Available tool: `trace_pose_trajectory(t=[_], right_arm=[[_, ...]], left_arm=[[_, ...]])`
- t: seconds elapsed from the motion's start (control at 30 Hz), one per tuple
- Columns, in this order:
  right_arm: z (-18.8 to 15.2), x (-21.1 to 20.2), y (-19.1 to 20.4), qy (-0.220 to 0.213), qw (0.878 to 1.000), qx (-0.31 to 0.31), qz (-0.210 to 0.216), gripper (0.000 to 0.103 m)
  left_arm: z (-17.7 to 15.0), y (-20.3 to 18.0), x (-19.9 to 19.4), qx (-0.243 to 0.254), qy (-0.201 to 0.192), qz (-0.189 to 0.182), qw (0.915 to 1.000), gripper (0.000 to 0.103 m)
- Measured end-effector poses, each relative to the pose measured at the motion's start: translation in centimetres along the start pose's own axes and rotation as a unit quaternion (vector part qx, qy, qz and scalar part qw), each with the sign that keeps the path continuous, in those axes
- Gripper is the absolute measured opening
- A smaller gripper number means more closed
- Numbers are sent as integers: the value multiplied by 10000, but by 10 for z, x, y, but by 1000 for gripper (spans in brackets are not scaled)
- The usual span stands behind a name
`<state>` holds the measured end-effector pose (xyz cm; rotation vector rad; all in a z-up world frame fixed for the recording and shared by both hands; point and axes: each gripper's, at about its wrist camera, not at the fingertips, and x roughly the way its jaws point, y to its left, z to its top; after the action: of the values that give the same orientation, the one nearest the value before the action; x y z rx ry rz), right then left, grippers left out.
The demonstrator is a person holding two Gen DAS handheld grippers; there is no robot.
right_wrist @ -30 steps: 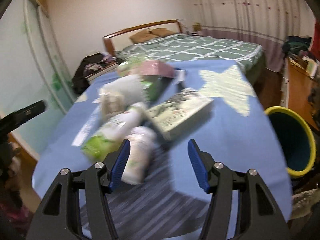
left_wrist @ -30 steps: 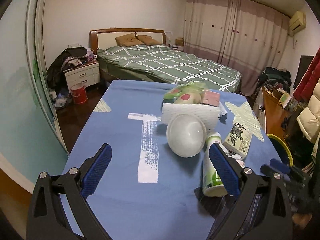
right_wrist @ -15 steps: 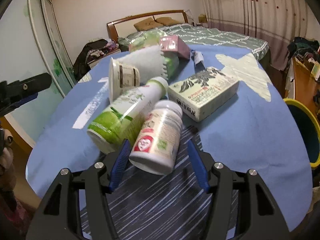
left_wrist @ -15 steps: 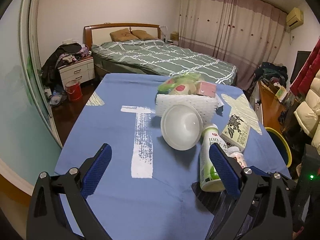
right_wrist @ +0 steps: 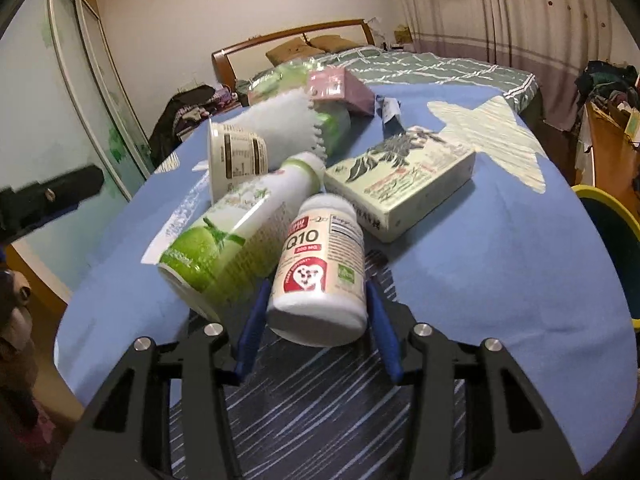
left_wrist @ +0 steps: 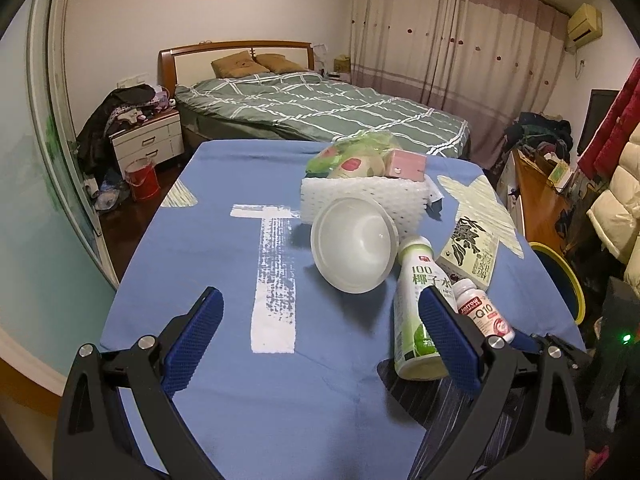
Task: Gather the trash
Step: 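Carry the white bottle to the yellow bin and release it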
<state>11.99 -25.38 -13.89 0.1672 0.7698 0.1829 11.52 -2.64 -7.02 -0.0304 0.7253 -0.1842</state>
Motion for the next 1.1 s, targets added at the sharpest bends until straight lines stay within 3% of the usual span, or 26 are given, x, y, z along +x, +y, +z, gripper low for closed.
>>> trace_pose_trajectory(t=[0.5, 0.7, 0.83, 0.97, 1.1], right_arm=[[18, -49, -38, -508, 9979, 372, 125, 45], [27, -64, -69, -670, 9953, 693, 65, 45], [34, -83, -107, -986, 9895, 982, -400, 45], [38, -96, -164, -1211, 9751, 1411, -1212, 45], [39, -92, -213, -1078, 9628, 1661, -1840, 45]], left_arm=[[-4, -16, 7, 166, 92, -103, 9998, 97], [-5, -30, 11, 336, 146, -212, 9991, 97], [-9, -45, 15, 505, 164, -353, 9980, 97], [-11, -60, 27, 645, 295, -507, 9962, 97], [-14, -72, 40, 720, 462, -539, 9949, 97]])
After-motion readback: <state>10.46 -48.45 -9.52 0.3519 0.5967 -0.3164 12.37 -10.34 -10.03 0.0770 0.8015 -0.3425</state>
